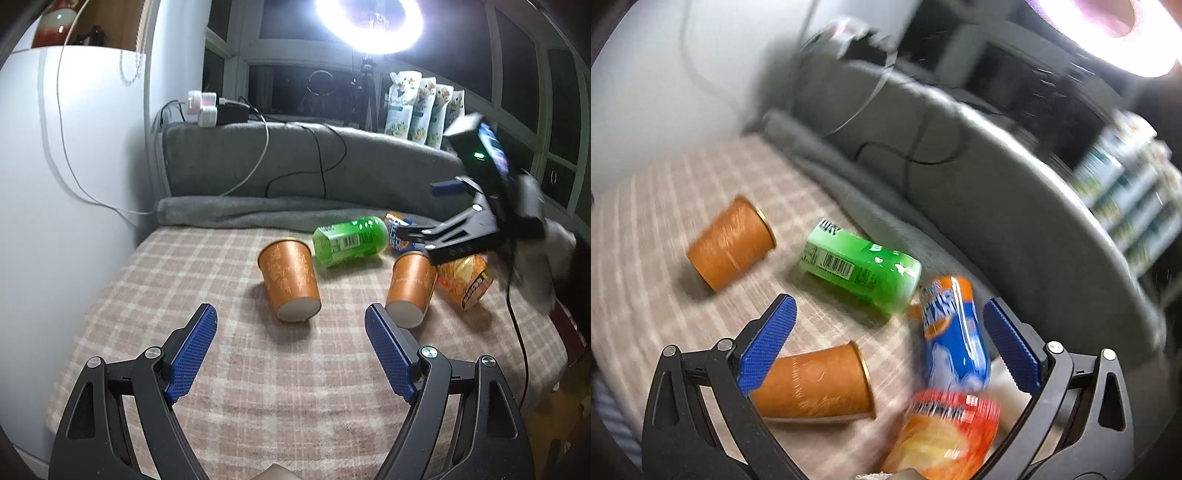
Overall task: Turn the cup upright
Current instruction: 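Reach the right gripper to the green tea cup lying sideways and grasp it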
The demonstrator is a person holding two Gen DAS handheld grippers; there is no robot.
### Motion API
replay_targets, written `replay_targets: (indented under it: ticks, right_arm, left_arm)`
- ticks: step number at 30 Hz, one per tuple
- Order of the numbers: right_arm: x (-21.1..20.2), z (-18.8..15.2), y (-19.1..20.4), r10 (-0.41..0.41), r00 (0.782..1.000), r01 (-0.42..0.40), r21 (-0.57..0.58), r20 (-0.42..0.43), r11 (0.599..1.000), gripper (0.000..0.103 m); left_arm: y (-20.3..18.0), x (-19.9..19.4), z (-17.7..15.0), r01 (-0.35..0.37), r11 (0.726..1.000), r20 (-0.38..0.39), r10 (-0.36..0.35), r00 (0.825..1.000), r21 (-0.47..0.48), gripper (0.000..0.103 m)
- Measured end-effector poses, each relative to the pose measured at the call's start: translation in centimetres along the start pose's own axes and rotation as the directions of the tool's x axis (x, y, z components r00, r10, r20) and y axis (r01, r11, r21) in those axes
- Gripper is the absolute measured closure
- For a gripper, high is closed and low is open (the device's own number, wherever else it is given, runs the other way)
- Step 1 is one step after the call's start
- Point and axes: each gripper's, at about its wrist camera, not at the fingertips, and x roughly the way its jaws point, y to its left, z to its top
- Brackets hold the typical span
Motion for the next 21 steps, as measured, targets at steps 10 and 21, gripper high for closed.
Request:
replay_targets:
  ticks: [10,21]
  right_arm:
    - [7.3,3.4,2.4,0.021,0.991,-0.064,-0.324,-0.134,0.944,0.006]
    - [13.2,4.2,3.5,-0.017,0.979,-0.086,-0.49,-0.202,0.867,0.01]
  left_arm:
    - [1.4,1.6,-0.6,-0.023,0.999,-0.051,0.021,0.998,-0.036,0.021]
    - [2.4,3.1,-0.3,-0.054,0.997,-0.076,0.05,0.996,-0.054,0.021]
